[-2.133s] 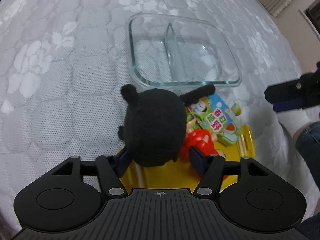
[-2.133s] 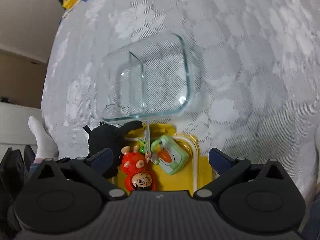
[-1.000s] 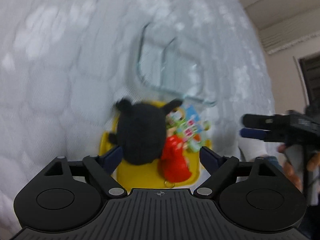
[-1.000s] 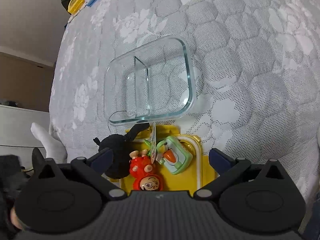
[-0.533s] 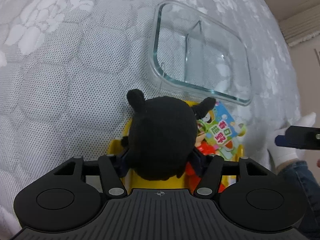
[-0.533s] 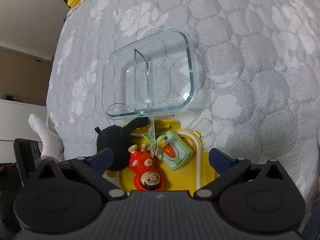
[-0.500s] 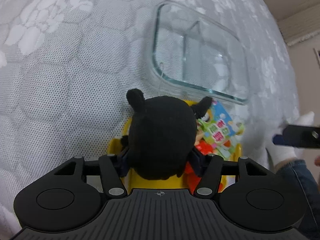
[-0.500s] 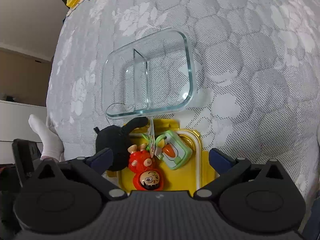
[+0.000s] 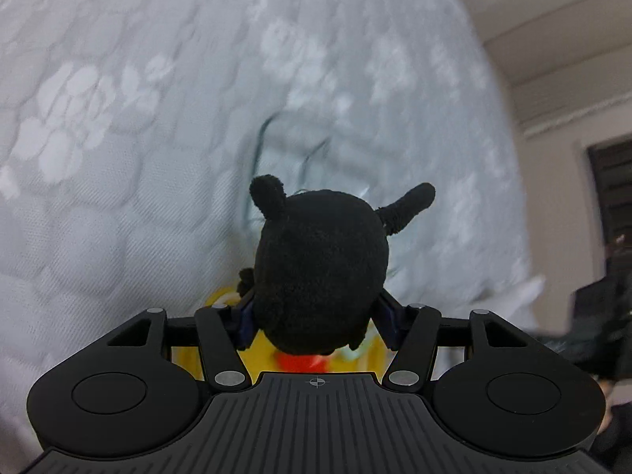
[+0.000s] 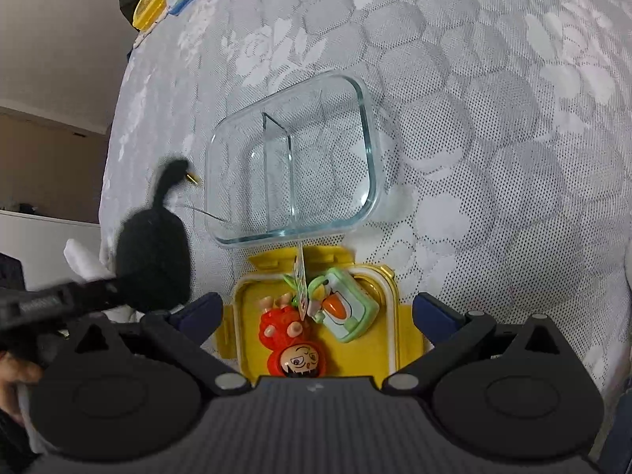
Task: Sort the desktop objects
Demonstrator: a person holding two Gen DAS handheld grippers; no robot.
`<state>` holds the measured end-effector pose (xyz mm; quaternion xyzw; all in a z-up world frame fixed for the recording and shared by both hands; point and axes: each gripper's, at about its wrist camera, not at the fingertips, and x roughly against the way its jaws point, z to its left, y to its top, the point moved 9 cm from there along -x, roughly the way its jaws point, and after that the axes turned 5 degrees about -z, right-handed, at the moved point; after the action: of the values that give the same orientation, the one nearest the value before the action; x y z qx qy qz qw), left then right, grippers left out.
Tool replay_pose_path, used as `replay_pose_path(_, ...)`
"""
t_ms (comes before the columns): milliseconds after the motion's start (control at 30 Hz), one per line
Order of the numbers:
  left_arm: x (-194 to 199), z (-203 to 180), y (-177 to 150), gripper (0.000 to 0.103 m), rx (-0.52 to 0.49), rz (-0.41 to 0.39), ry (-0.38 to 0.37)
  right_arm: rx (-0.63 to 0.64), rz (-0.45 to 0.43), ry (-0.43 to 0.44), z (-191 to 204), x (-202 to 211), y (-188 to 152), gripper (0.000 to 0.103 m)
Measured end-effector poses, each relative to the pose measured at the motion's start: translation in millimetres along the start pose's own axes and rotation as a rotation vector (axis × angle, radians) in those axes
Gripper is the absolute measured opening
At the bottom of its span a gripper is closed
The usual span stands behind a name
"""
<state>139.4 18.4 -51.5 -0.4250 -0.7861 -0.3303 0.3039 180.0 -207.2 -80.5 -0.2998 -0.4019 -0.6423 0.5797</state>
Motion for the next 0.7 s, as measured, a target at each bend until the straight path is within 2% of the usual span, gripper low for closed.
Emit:
replay_pose_path(100,1.2,-6.3,14.7,0.064,0.044,-0.041,-0.079,0.003,0.008,-0.006,1.2,-3.6,-1.4,0.103)
replay_pose_path(167,-6.9,-3.9,18.5,0.064,0.076,-0.017,-0.100,0.009,0.010,-0.006,3.4,-4.8,-2.5,0.103)
replay_pose_path(333,-33.7,3.9,19.7,0.067,0.090,0.108,-0.046,0.055,-0.018,-0.025,7.3,-1.0,0.2,0.103)
replay_pose_path(367,-39.3,6.8,19.1,0.067,0.079,0.132,-0.015,0.057,-0.019,-0.028,6.9,-1.0,0.5,0.103)
replay_pose_path(467,-51.5,10.8,16.3,0.067,0.090,0.173,0.015,0.045,-0.007,-0.022,4.0,-3.6,-0.7,0.103)
replay_pose_path(567,-50.9,2.7,27.8,0.072,0.084,0.105,-0.015,0.033,0.003,-0.019,1.2,-6.3,-2.3,0.103)
replay_pose_path(600,-48.1,-0.7,34.2,0.077,0.081,0.074,-0.025,0.034,0.004,-0.019,1.0,-6.8,-2.5,0.103)
replay_pose_path(633,-44.9,-3.8,41.2,0.083,0.073,0.042,-0.028,0.034,0.004,-0.019,0.9,-7.3,-2.7,0.103)
replay_pose_path(700,-39.9,-7.7,50.2,0.086,0.042,-0.006,-0.008,0.038,-0.006,-0.021,1.9,-6.5,-1.9,0.103)
